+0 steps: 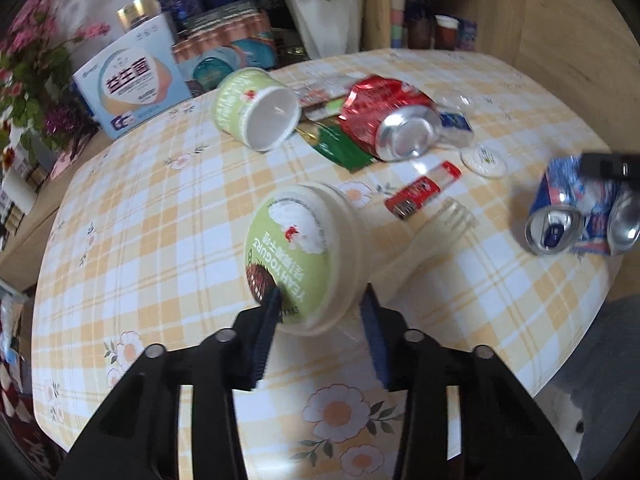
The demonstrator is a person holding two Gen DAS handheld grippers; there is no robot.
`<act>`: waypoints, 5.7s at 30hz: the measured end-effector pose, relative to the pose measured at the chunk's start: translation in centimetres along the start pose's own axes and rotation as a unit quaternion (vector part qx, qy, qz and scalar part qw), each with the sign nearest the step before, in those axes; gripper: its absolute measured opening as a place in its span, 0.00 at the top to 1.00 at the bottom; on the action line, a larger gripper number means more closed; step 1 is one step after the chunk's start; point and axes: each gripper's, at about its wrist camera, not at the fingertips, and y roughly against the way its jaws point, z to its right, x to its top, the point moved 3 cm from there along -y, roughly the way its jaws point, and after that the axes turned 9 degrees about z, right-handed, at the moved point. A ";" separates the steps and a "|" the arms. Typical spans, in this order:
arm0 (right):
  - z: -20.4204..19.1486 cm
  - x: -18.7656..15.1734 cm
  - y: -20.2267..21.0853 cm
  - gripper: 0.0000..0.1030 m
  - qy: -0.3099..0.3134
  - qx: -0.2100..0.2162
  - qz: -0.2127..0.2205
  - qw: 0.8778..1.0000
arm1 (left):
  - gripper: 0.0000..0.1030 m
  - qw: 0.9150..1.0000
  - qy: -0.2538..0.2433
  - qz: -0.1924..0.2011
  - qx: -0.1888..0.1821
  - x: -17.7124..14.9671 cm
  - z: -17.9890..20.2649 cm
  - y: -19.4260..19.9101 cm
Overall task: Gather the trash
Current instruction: 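Grasp the beige round yogurt lid with the left tool while the right tool holds the can, then carry both items to the bin while the right tool releases the can inside, then lower the left tool over the bin and release the beige lid, then reach the left tool to the plastic-wrapped fork and grasp it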
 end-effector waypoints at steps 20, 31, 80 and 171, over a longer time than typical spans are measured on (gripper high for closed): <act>1.8 -2.0 0.2 0.85 -0.027 -0.009 -0.030 0.999 | 0.82 0.982 0.184 0.026 -0.016 -2.4 -9.0 3.3; 0.6 -1.4 0.9 0.88 -0.017 -0.005 -0.009 1.000 | 0.83 0.982 0.173 0.055 -0.054 -1.4 -7.0 6.8; -7.8 -12.4 9.0 0.46 -0.002 0.059 0.008 0.998 | 0.83 0.974 0.156 0.117 -0.114 -9.1 4.1 24.6; 4.3 -2.2 0.6 0.05 0.044 -0.099 0.005 0.994 | 0.23 0.992 -0.071 -0.006 -0.107 1.3 4.6 -3.0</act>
